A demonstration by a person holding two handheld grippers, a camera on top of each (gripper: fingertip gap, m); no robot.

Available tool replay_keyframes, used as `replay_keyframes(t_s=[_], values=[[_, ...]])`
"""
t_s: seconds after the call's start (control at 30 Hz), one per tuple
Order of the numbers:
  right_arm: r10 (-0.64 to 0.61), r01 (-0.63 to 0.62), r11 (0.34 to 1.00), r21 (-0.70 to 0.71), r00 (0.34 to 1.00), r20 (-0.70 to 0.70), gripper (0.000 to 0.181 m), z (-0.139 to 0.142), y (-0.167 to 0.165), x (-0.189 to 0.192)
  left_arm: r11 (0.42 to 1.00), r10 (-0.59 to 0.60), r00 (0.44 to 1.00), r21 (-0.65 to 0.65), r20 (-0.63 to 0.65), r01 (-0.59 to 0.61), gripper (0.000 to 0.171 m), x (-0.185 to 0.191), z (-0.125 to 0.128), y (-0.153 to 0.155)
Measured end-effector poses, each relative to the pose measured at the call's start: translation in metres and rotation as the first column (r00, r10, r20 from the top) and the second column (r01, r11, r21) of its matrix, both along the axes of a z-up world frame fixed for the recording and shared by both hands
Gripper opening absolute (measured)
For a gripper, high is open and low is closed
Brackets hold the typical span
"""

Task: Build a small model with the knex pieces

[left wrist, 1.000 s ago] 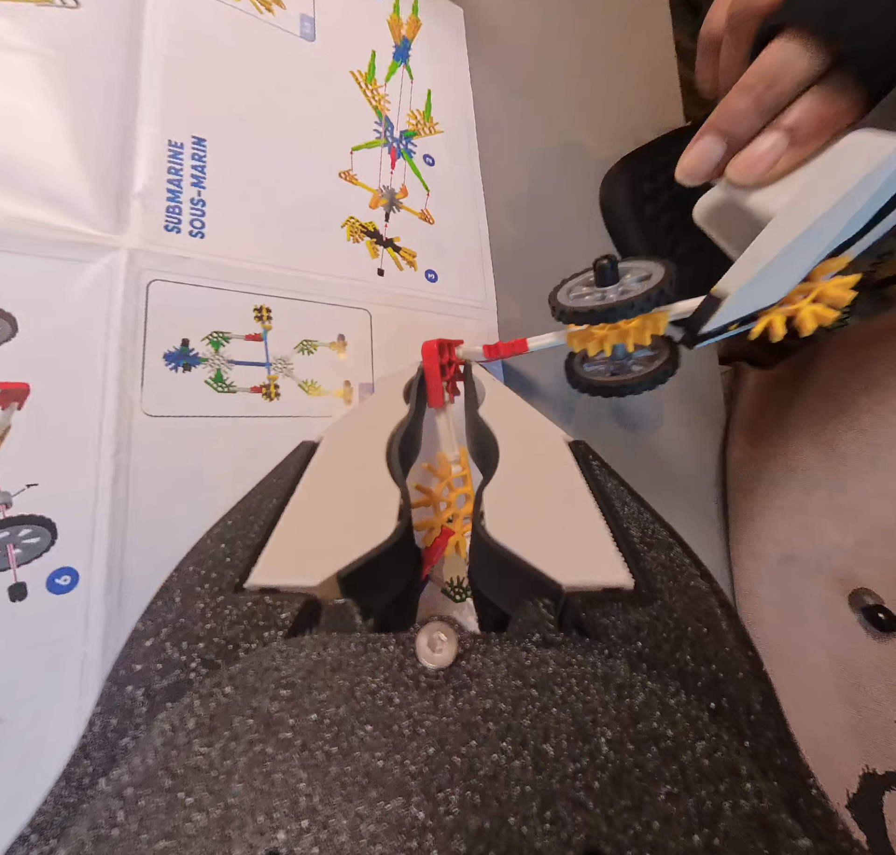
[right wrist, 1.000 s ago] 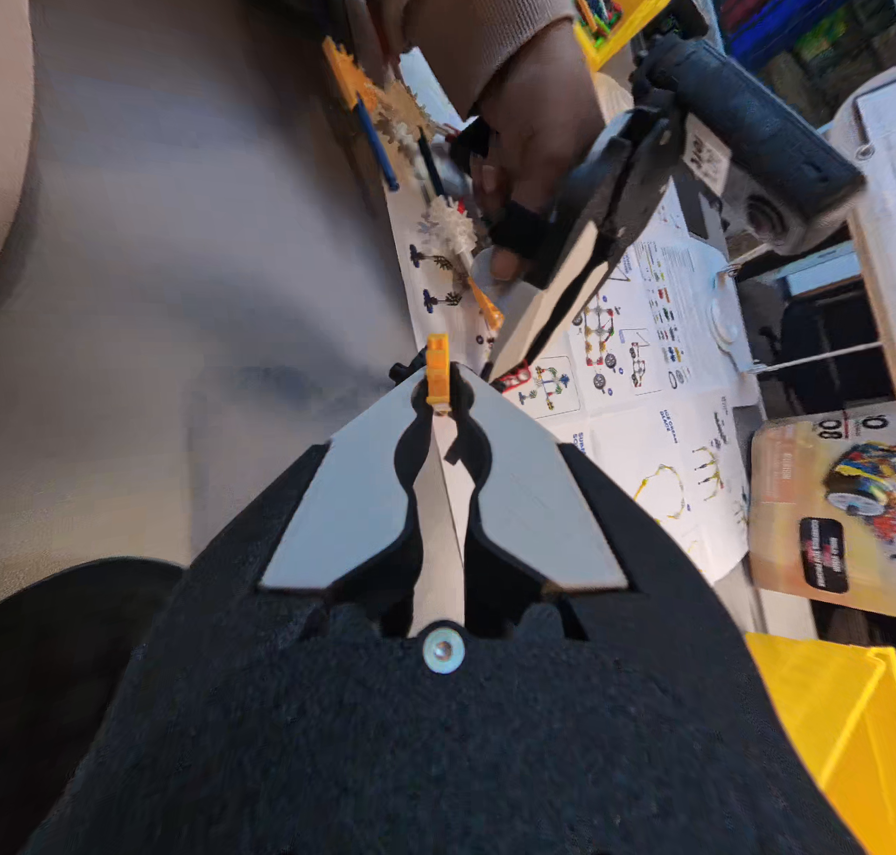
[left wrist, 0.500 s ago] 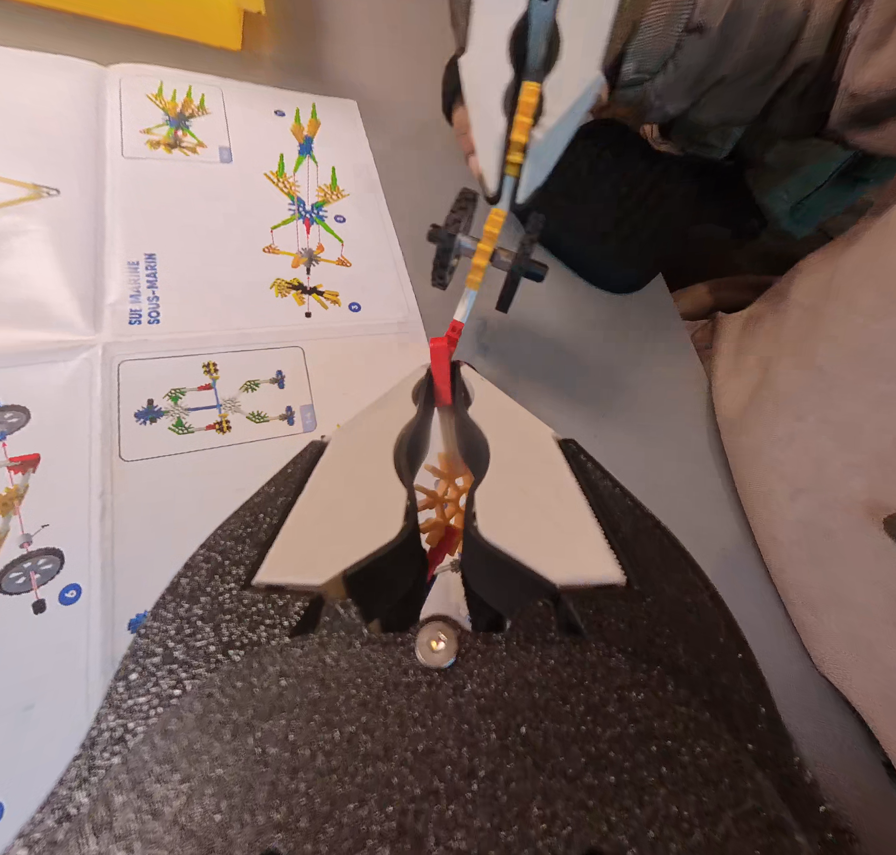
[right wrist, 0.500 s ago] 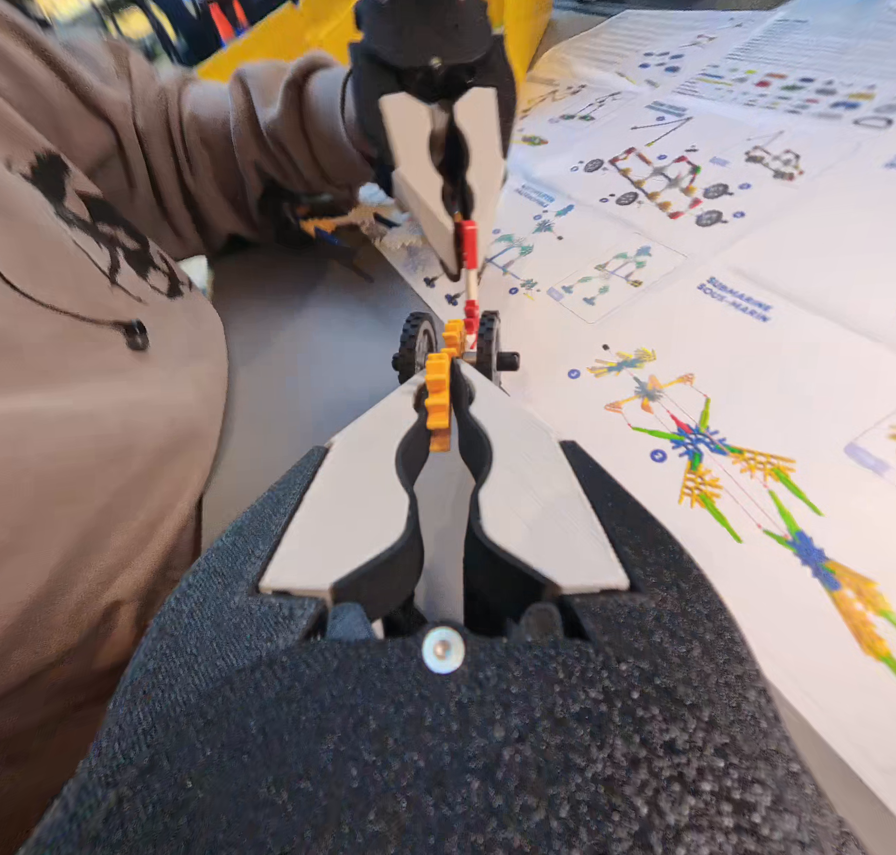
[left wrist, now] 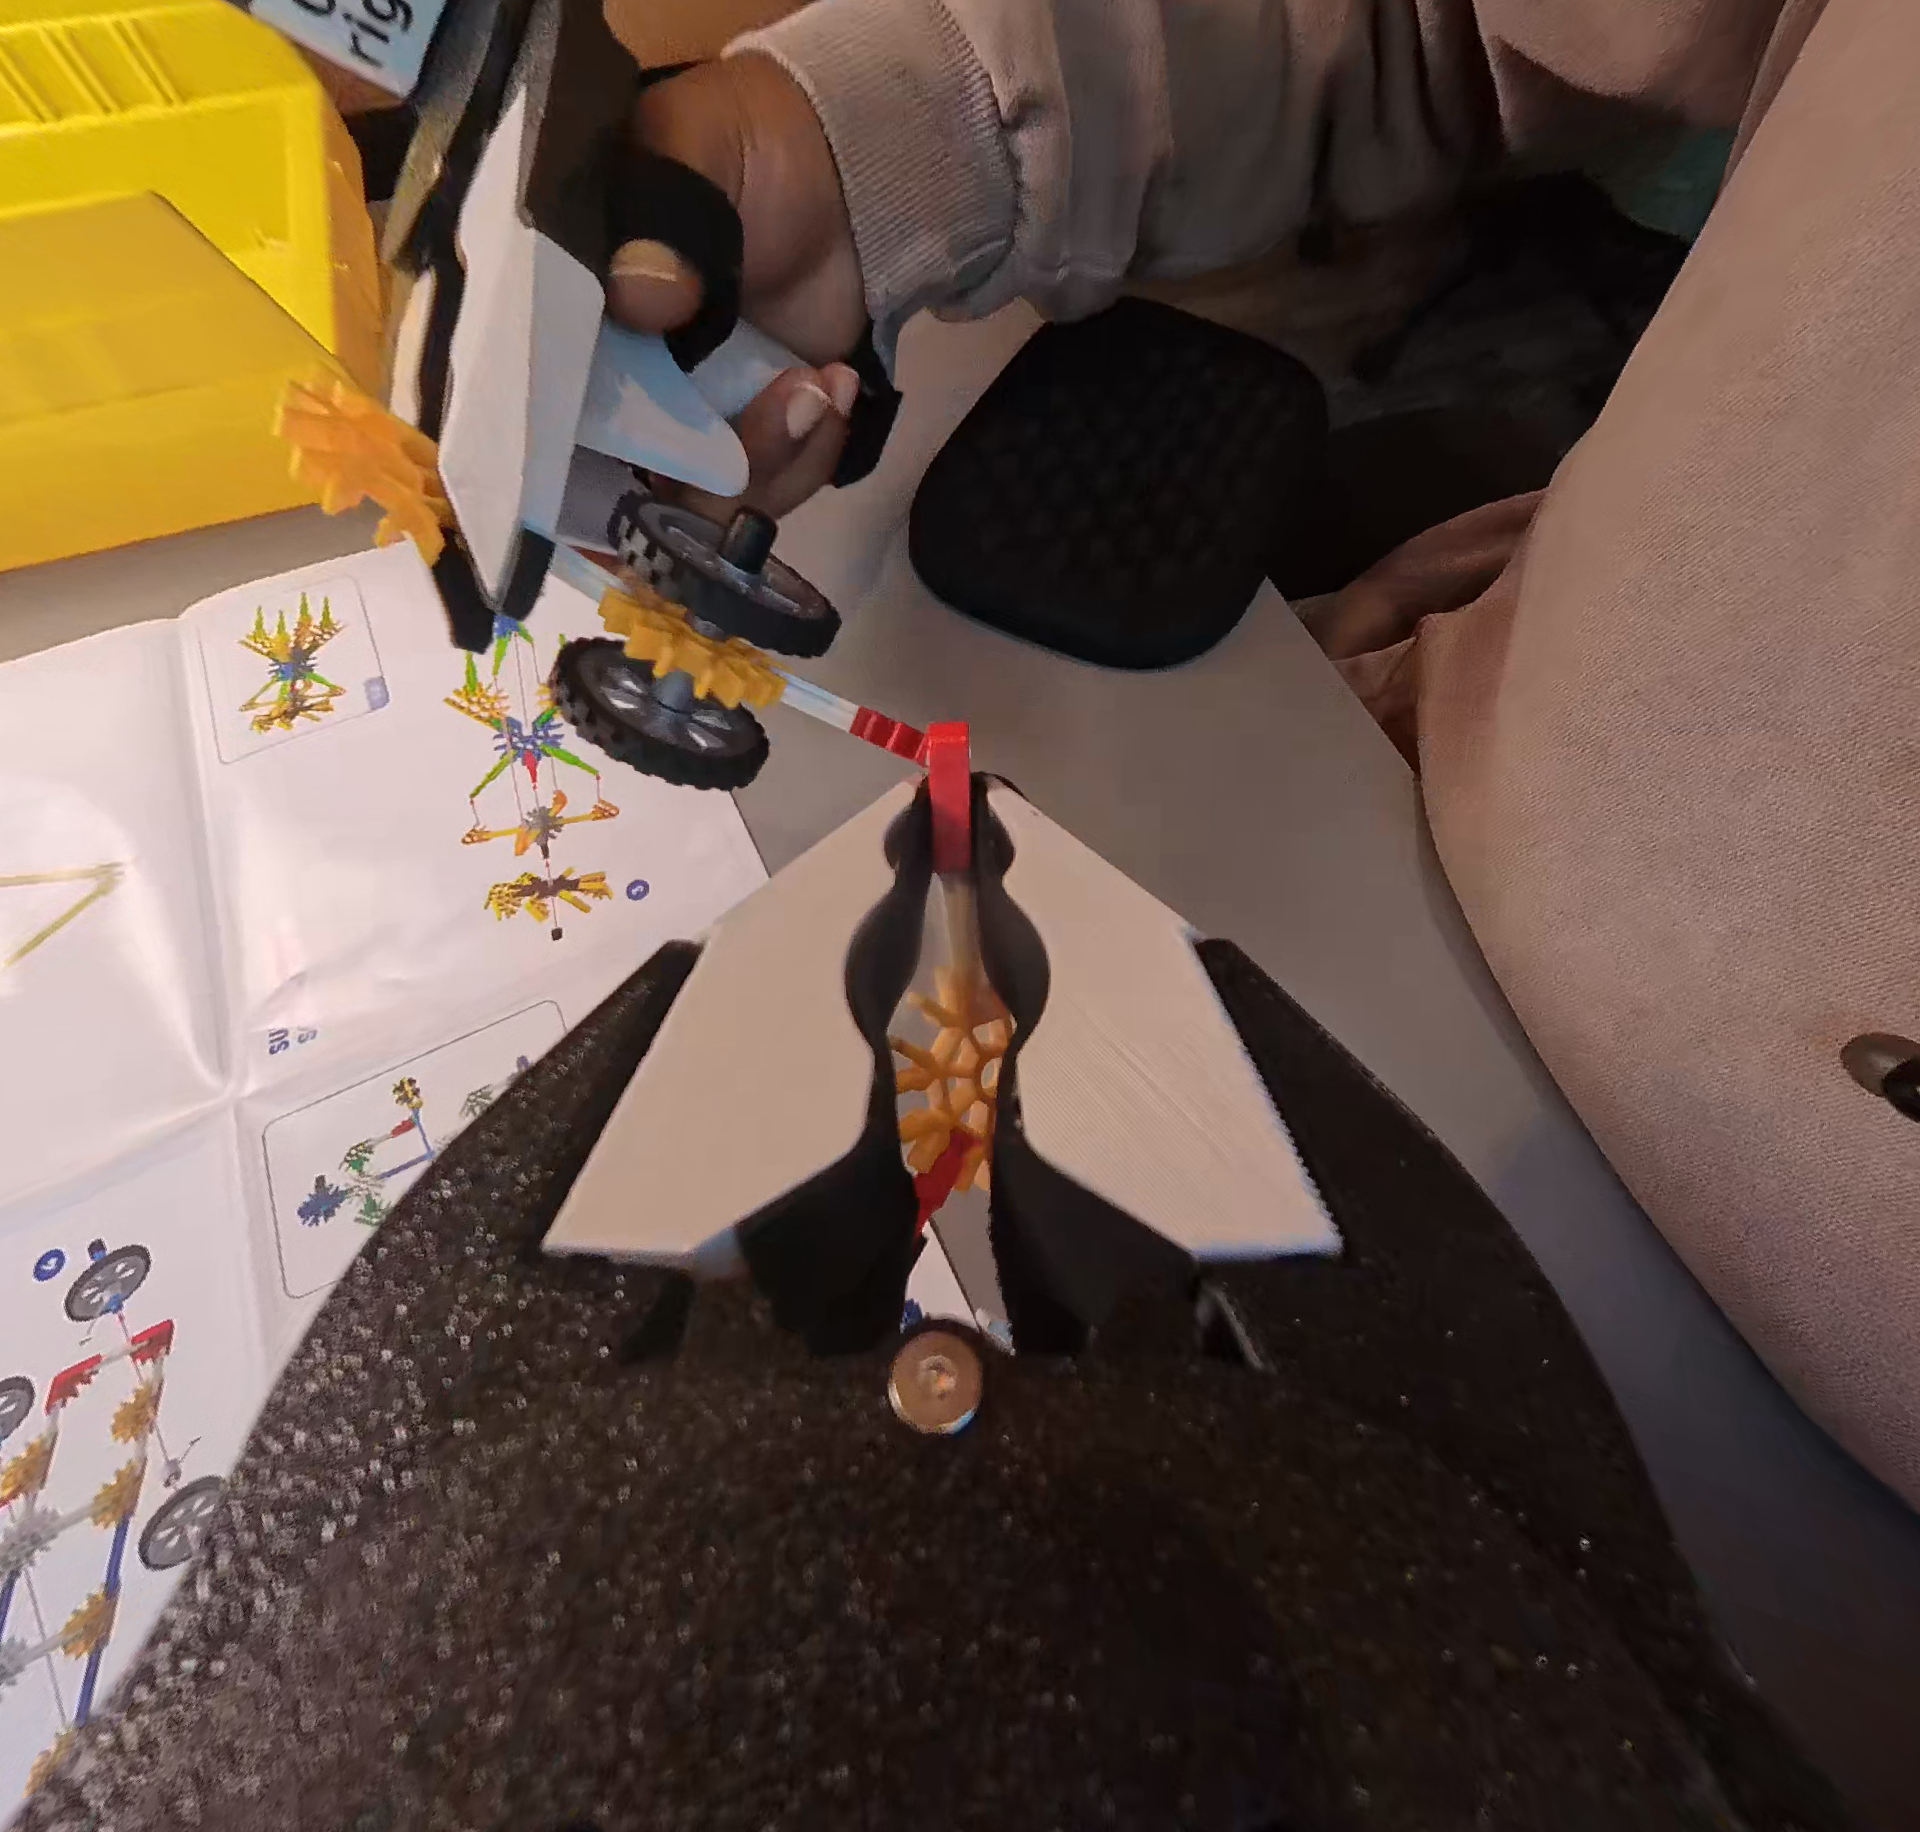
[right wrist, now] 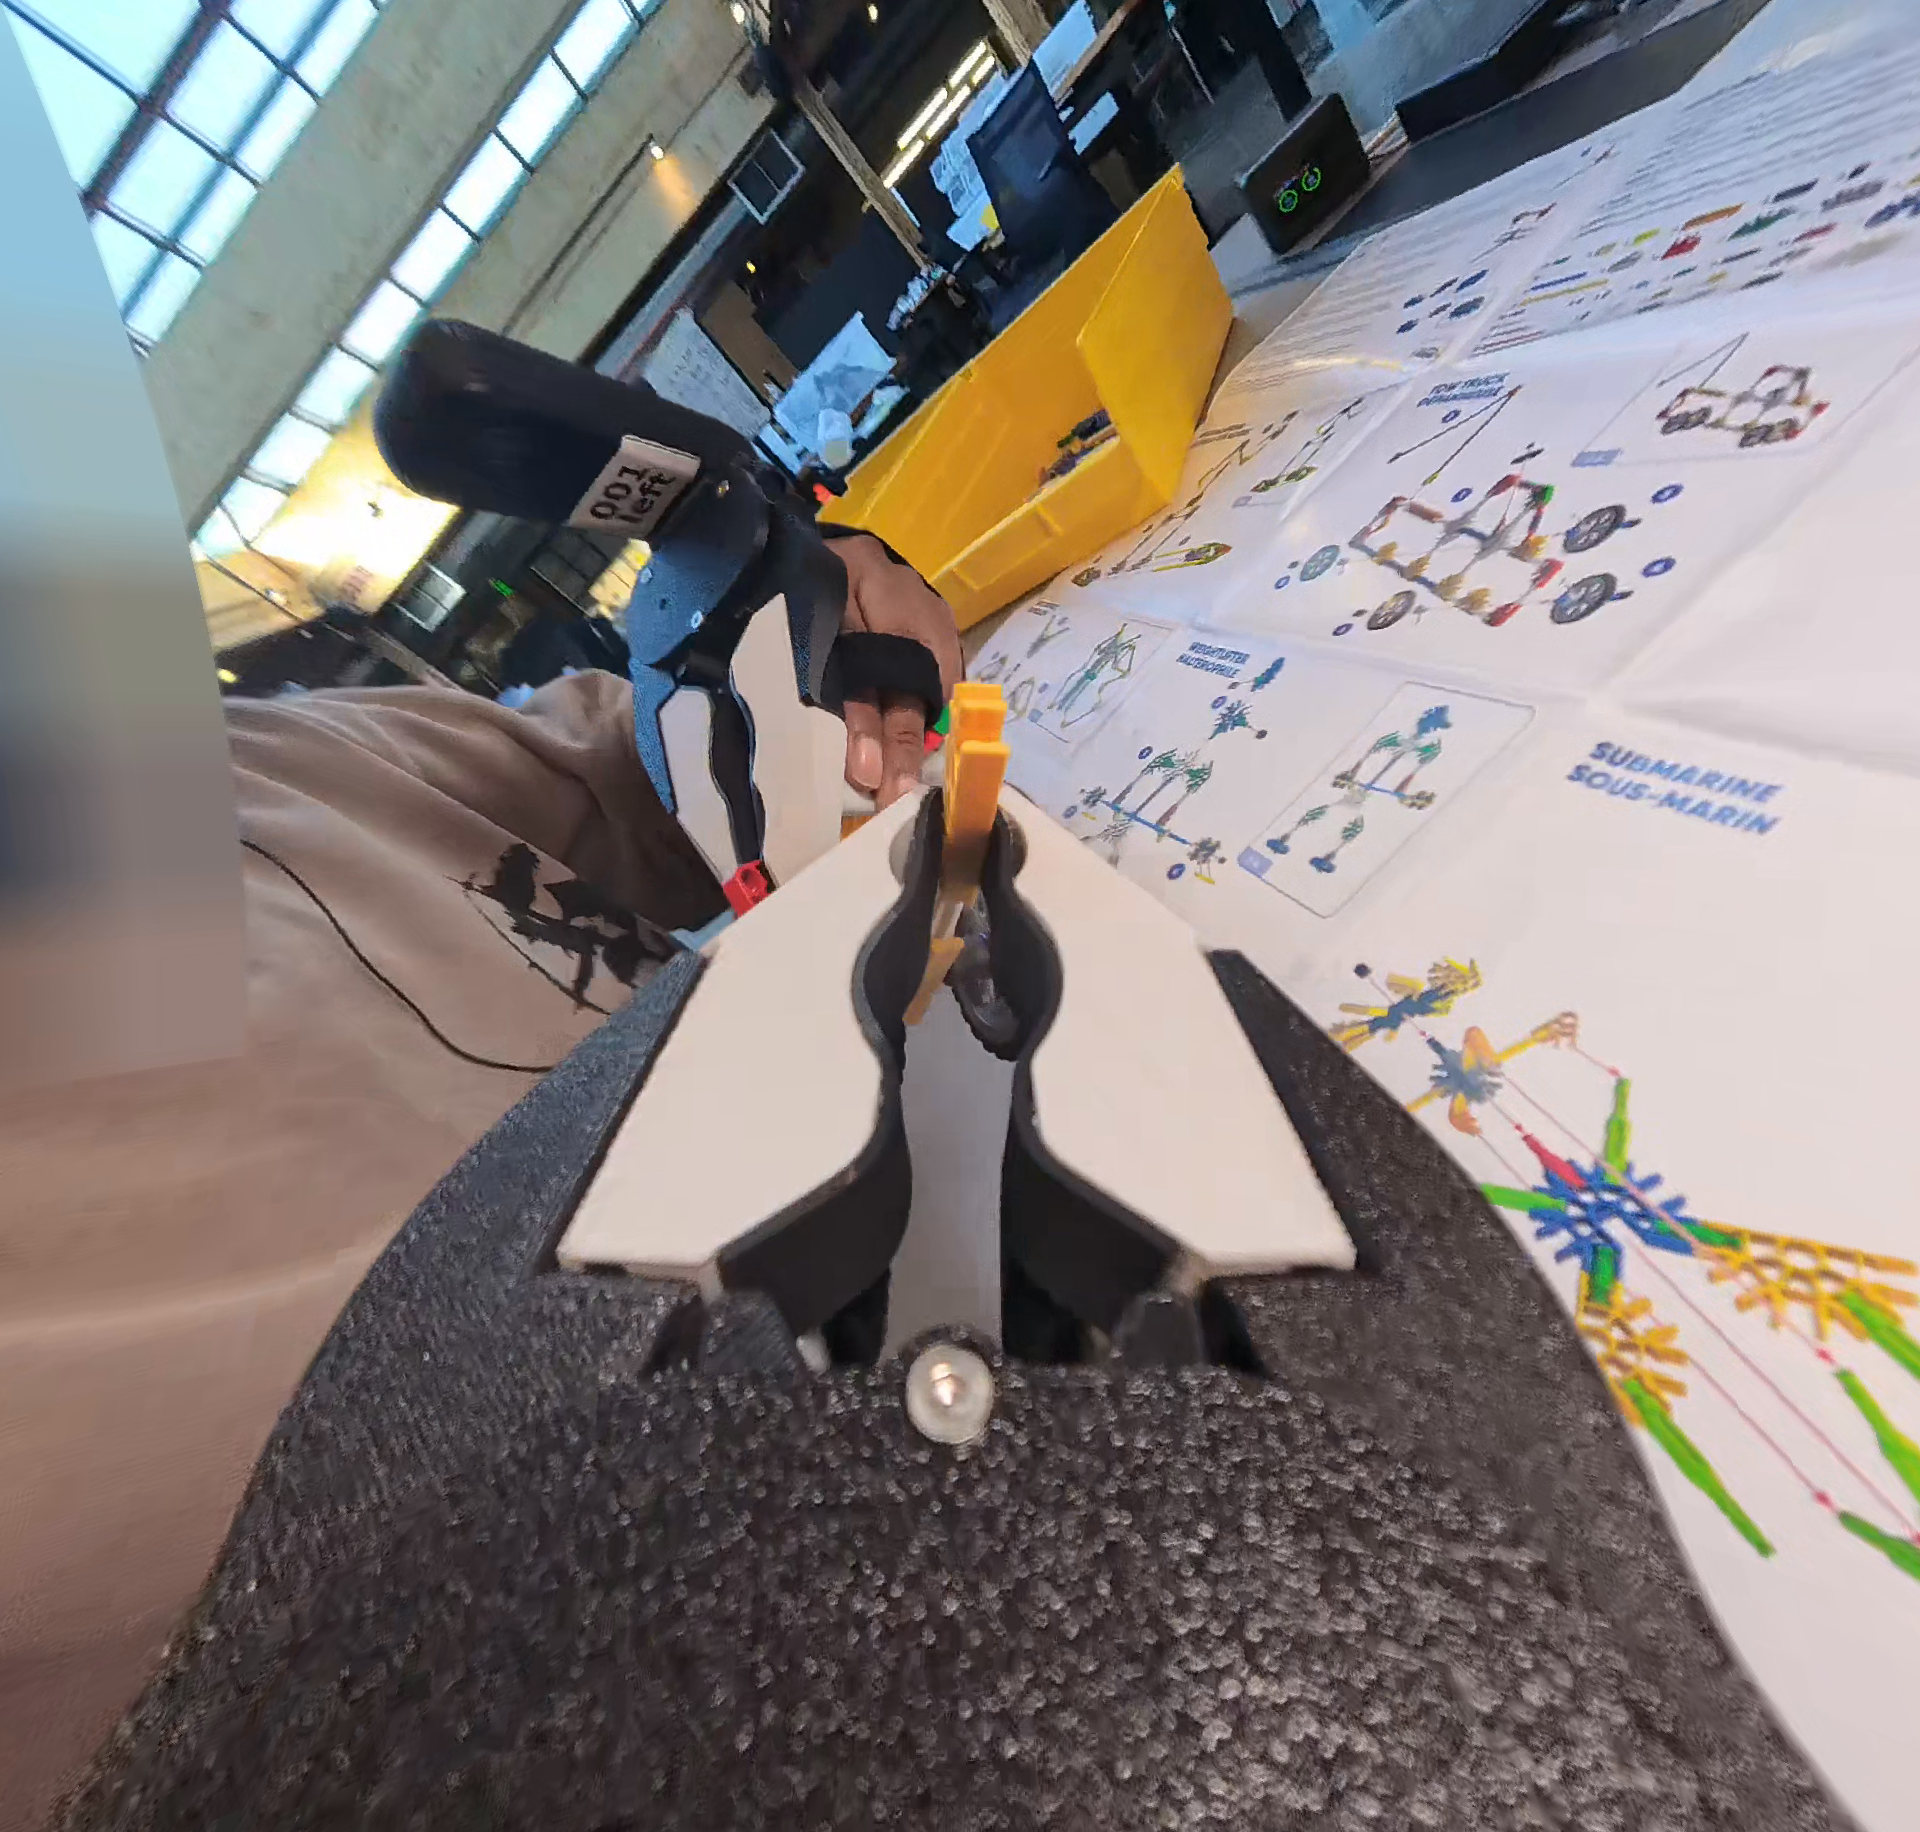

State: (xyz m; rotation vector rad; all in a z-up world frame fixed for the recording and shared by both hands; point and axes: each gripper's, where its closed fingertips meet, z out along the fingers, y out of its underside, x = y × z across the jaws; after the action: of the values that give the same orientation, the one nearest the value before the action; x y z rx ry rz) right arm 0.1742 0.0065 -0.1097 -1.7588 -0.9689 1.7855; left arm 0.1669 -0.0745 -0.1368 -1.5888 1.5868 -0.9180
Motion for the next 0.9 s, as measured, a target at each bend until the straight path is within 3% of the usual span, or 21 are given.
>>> replay_keyframes(t_s=[0.23, 0.37, 0.5, 0.57, 0.6, 0.67, 0.8, 0.9], values=[[0.037, -0.1, 0.928, 0.36, 0.983, 0.18, 0.004, 0.007, -0.012, -0.021, 0.998, -0.003, 0.996, 0.065, -0.092, 0.009, 0.009, 0.006, -0.018, -0.008], [0.007, -0.176, 0.753, 0.634, 0.966, 0.26, 0.003, 0.012, -0.021, -0.034, 0.999, 0.017, 0.991, 0.043, -0.13, -0.011, 0.012, 0.006, -0.031, -0.005], [0.091, -0.222, 0.626, 0.747, 0.973, 0.213, 0.003, 0.029, -0.054, -0.042, 0.997, 0.072, 0.991, -0.005, -0.116, -0.073, 0.004, 0.003, -0.032, 0.005], [0.04, -0.235, 0.499, 0.834, 0.968, 0.248, 0.003, 0.021, -0.057, -0.045, 0.996, 0.091, 0.989, -0.01, -0.12, -0.093, 0.004, -0.003, -0.029, 0.01], [0.045, -0.235, 0.489, 0.84, 0.968, 0.245, 0.003, 0.021, -0.059, -0.044, 0.995, 0.089, 0.988, -0.028, -0.128, -0.093, 0.004, -0.004, -0.03, 0.01], [0.064, -0.193, 0.55, 0.812, 0.98, 0.189, 0.003, 0.03, -0.061, -0.04, 0.993, 0.11, 0.982, -0.029, -0.151, -0.116, 0.004, -0.008, -0.035, 0.013], [-0.013, -0.077, 0.629, 0.774, 0.994, 0.109, 0.004, 0.044, -0.038, -0.024, 0.985, 0.163, 0.958, -0.014, -0.237, -0.171, 0.009, -0.019, -0.052, 0.026], [-0.051, 0.038, 0.719, 0.694, 0.999, -0.001, 0.004, 0.061, -0.024, -0.015, 0.98, 0.191, 0.942, 0.002, -0.277, -0.198, 0.024, -0.023, -0.06, 0.037]])
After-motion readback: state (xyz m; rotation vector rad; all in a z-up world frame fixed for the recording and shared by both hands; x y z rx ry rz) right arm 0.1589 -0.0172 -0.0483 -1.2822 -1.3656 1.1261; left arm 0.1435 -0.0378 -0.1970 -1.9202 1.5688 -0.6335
